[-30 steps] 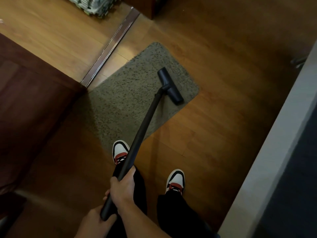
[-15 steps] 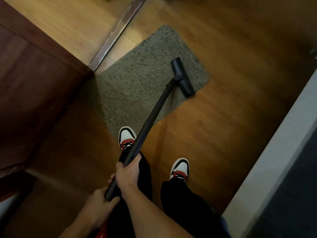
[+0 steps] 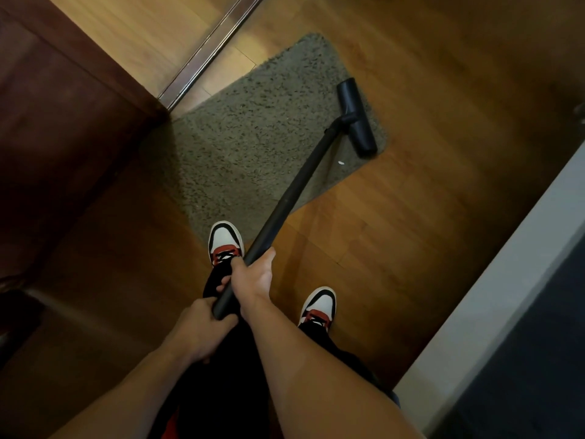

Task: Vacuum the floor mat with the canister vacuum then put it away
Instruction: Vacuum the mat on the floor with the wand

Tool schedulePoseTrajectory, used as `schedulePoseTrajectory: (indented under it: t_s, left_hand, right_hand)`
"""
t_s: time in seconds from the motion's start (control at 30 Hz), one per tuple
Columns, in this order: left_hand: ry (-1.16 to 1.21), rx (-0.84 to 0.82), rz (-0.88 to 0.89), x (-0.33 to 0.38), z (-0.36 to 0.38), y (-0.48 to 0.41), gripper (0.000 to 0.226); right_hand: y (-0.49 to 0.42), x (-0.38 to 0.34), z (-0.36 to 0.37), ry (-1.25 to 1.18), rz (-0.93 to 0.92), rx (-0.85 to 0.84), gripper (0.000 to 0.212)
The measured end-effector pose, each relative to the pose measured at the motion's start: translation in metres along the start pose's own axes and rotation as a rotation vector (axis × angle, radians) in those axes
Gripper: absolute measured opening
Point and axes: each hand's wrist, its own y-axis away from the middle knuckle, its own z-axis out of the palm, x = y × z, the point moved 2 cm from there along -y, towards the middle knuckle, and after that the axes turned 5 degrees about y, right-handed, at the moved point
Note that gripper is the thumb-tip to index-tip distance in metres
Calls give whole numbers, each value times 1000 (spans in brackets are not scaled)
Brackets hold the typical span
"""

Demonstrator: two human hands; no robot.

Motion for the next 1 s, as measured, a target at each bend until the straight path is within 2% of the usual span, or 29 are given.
schedulePoseTrajectory:
  t_s: [0.23,0.43,0.6,0.73,0.87,1.0]
  left_hand:
    - [23,21,13,22,18,-5,9]
    - [29,4,1,-1,27,22,10]
    - [42,-1,-85,-40,16,57,6]
    - [-4,11,-110,-55,5,80,29]
    - [28,-22,-147,-71,6,88,9]
    - [101,-30,-160,-89,8,87,7]
  right_hand:
    - [-12,-11,-21,7,-21,-7,43]
    - [8,16,-22,8,16,-47,39]
    - [37,57,4,-20,40,-101,58]
    - [55,80,19,-19,52,-151,66]
    - [65,91,24,5,65,-172,63]
    - [70,96,27,31,71,-154,60]
